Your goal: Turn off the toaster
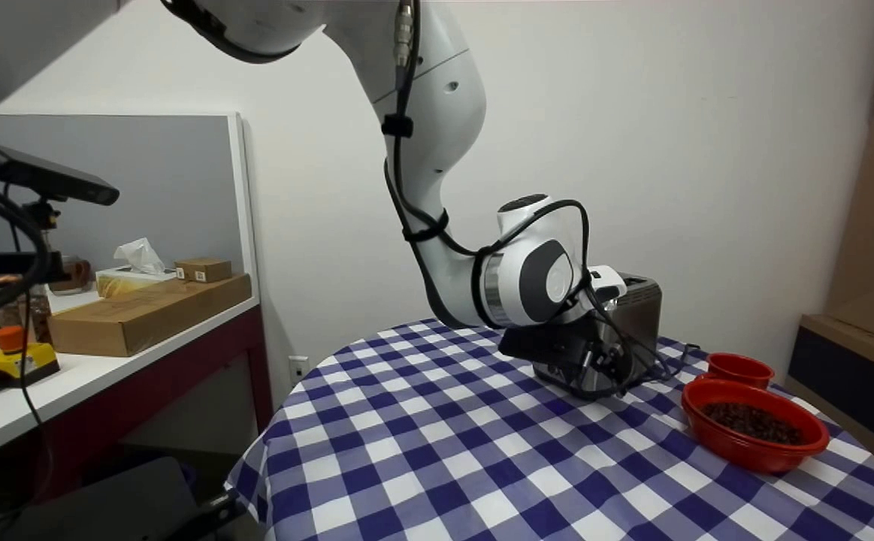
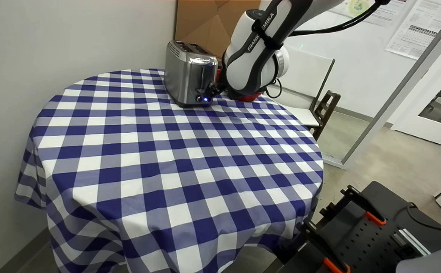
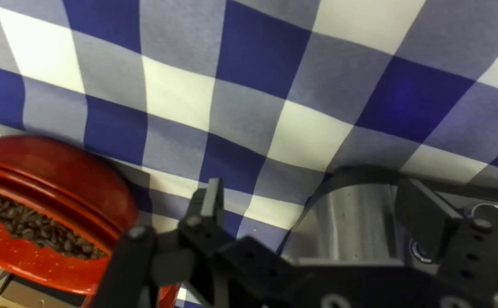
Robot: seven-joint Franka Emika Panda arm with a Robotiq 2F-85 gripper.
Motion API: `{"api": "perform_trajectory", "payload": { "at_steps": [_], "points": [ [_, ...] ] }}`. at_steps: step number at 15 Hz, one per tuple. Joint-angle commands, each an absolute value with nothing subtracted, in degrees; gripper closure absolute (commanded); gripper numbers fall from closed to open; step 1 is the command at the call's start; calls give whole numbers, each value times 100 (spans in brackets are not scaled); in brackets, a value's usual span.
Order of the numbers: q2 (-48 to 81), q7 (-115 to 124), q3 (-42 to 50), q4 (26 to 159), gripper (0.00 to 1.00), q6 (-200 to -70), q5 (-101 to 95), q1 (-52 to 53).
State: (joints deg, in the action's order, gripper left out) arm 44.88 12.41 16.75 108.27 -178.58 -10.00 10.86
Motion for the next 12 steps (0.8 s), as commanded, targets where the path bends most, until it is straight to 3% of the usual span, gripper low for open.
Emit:
{"api": "perform_trajectory", "payload": {
  "at_steps": [1, 12],
  "points": [
    [4865, 1249, 2171, 10659, 0, -18366, -683, 1565],
    [4829, 1002, 1938, 10693, 0, -18223, -431, 1528]
  ]
}}
